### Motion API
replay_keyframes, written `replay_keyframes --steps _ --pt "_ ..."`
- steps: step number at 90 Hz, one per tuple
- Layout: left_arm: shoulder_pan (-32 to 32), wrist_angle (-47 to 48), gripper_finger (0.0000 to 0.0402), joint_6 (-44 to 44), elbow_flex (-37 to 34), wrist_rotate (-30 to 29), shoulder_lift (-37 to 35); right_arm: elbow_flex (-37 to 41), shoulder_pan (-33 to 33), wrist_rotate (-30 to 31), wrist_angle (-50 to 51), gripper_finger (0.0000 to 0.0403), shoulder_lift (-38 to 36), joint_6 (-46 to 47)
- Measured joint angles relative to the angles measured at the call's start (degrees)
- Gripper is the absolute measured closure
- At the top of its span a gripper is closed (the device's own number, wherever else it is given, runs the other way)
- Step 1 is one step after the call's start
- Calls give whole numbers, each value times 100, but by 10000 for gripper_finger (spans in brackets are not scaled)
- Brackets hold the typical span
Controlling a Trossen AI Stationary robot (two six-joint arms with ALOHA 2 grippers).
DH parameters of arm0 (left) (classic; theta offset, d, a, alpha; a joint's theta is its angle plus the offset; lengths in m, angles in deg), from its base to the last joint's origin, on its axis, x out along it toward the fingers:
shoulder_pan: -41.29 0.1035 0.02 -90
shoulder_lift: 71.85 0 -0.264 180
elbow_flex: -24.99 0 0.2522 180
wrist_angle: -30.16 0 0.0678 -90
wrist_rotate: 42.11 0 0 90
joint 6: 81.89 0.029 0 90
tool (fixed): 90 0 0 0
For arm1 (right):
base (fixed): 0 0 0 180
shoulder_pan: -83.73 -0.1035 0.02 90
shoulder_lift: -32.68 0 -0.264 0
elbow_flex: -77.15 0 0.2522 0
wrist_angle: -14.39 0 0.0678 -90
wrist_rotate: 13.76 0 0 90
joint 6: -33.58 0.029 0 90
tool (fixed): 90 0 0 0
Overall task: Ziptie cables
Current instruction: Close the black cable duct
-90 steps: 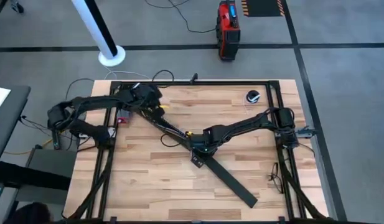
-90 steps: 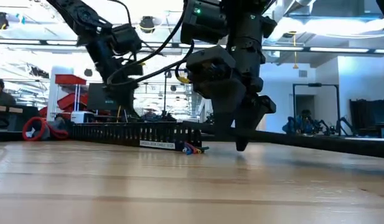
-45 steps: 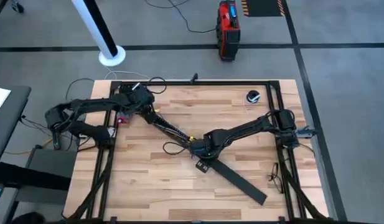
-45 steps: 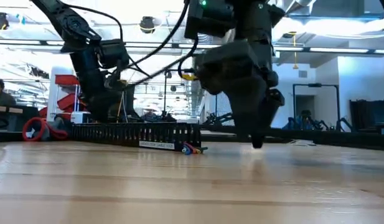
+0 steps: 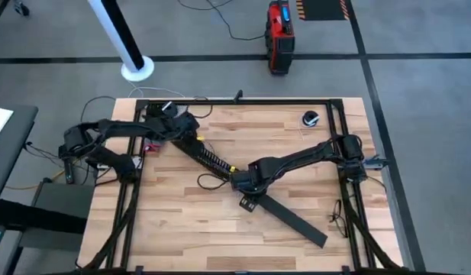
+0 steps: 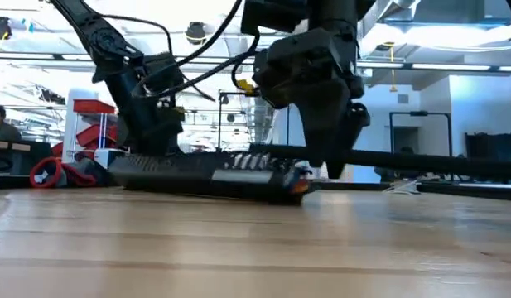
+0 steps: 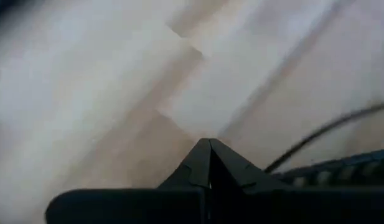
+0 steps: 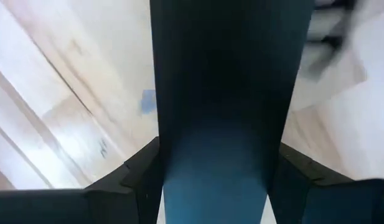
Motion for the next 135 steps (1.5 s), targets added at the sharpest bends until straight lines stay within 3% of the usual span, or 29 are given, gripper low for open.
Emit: replay_keyframes --steps 21,53,78,95,115,135 --pt "-123 -106 402 56 5 33 242 -66 63 44 148 206 5 86" --pt "-108 -327 402 404 290 -134 -396 -323 60 39 458 206 8 -3" --pt "-106 269 402 416 387 -96 -750 -321 -74 4 871 206 8 -2" --pt "-118 241 402 313 376 309 -726 -321 -113 1 935 206 8 -252" --pt "-102 -875 402 221 -142 1321 -726 -321 -171 65 956 206 8 -520" --pt "-104 -1680 402 189 -356 1763 -728 -321 -167 361 946 206 8 -602"
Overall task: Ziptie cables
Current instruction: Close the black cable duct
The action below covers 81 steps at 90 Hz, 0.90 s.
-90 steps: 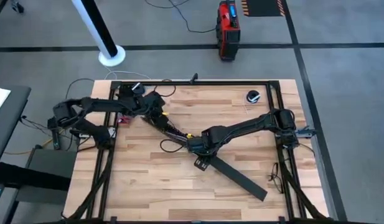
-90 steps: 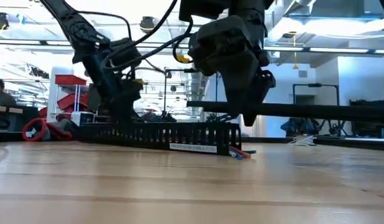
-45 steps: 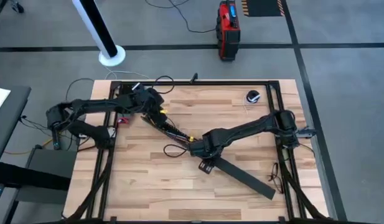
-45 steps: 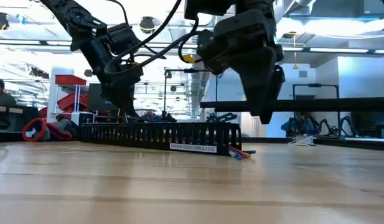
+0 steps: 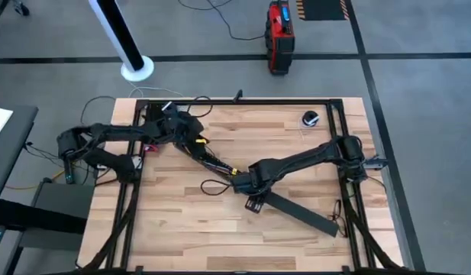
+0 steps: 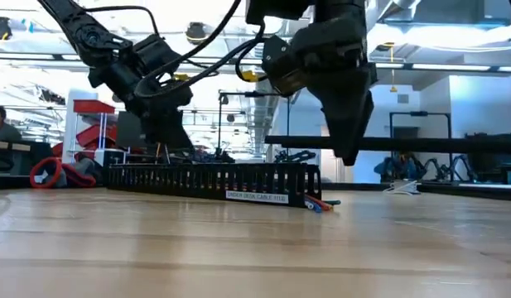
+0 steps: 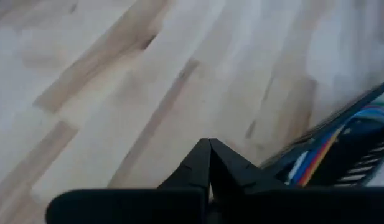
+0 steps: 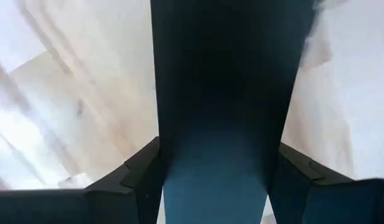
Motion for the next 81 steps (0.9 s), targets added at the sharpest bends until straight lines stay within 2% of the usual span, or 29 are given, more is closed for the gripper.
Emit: replay_keyframes --steps 15,39,65,81 --pt "-22 -417 402 31 0 287 0 0 -136 117 17 206 0 163" --pt "-24 -552 402 130 0 740 0 2 -265 177 -10 206 0 405" --pt "-24 -633 402 253 0 768 0 75 36 222 -3 206 -2 158" --pt "-24 -621 401 295 0 769 0 76 13 -153 2 206 -2 231"
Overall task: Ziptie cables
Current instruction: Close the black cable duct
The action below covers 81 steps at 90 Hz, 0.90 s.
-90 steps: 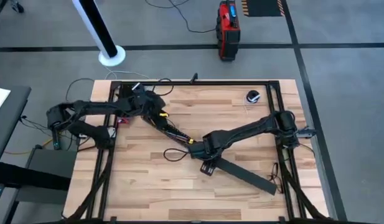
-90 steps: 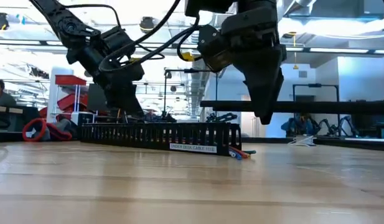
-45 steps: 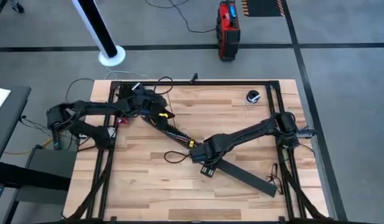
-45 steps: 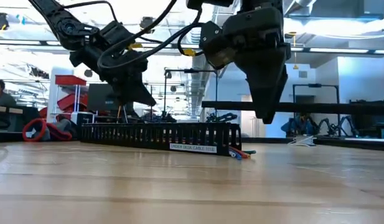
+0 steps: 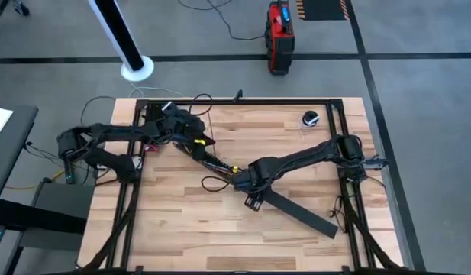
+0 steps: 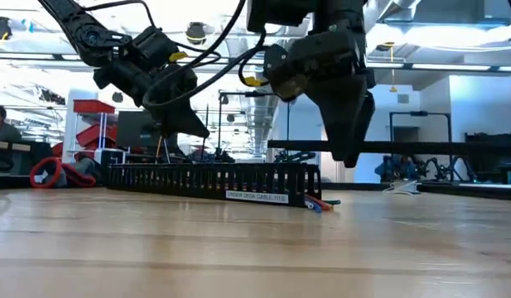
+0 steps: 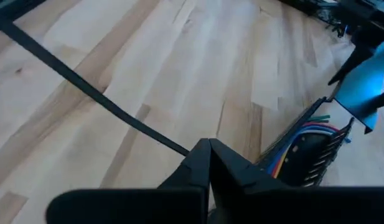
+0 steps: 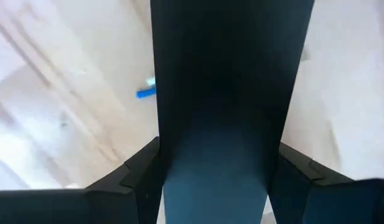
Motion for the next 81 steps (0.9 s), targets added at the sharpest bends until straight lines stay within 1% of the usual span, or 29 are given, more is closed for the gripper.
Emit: replay_keyframes --steps 15,33,48,54,68,81 --pt "0 -133 402 -2 0 -19 0 0 -151 -75 5 206 0 266" --pt "-60 -140 402 127 0 10 -2 -2 -227 26 -33 206 0 498" --pt "-162 -140 402 149 0 15 -2 -4 -284 140 370 206 0 566" --pt "-207 -140 402 151 0 15 -2 -4 -288 140 522 206 0 566" --pt "-279 -142 402 236 0 6 -2 -4 -256 140 233 206 0 387" --pt "-280 -149 402 256 0 -171 -2 60 -104 91 158 206 0 226"
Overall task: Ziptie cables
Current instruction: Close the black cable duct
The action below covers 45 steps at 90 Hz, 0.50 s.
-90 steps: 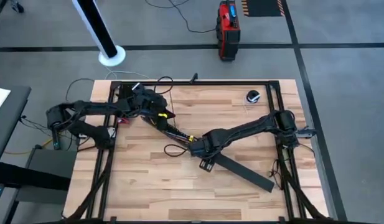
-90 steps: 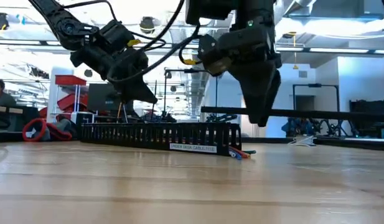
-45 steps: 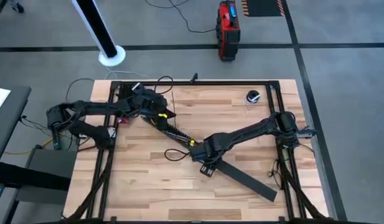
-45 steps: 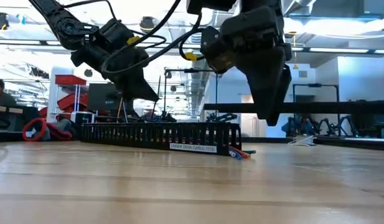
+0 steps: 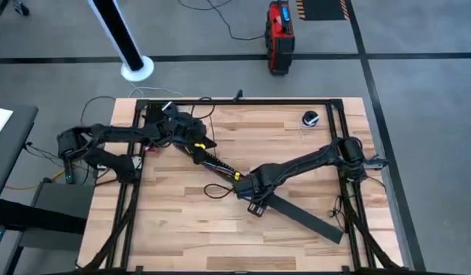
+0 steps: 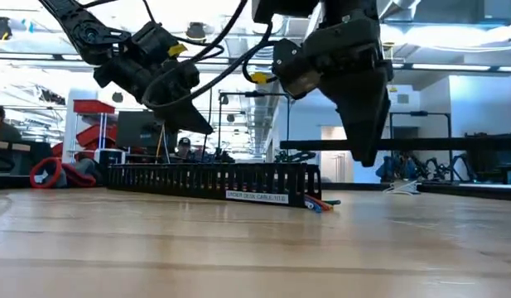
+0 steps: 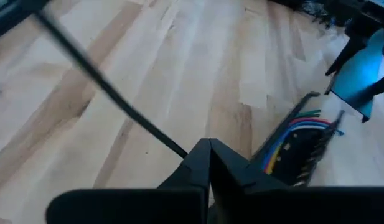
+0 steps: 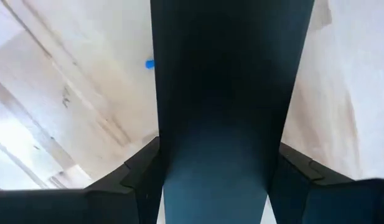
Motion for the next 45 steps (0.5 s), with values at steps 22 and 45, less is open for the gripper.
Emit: replay_keyframes --steps 22,45 --pt "0 2 402 26 0 -28 0 534 126 -529 -646 206 -4 40" --pt "0 2 402 -4 2 -72 0 574 126 -882 -770 206 -2 32"
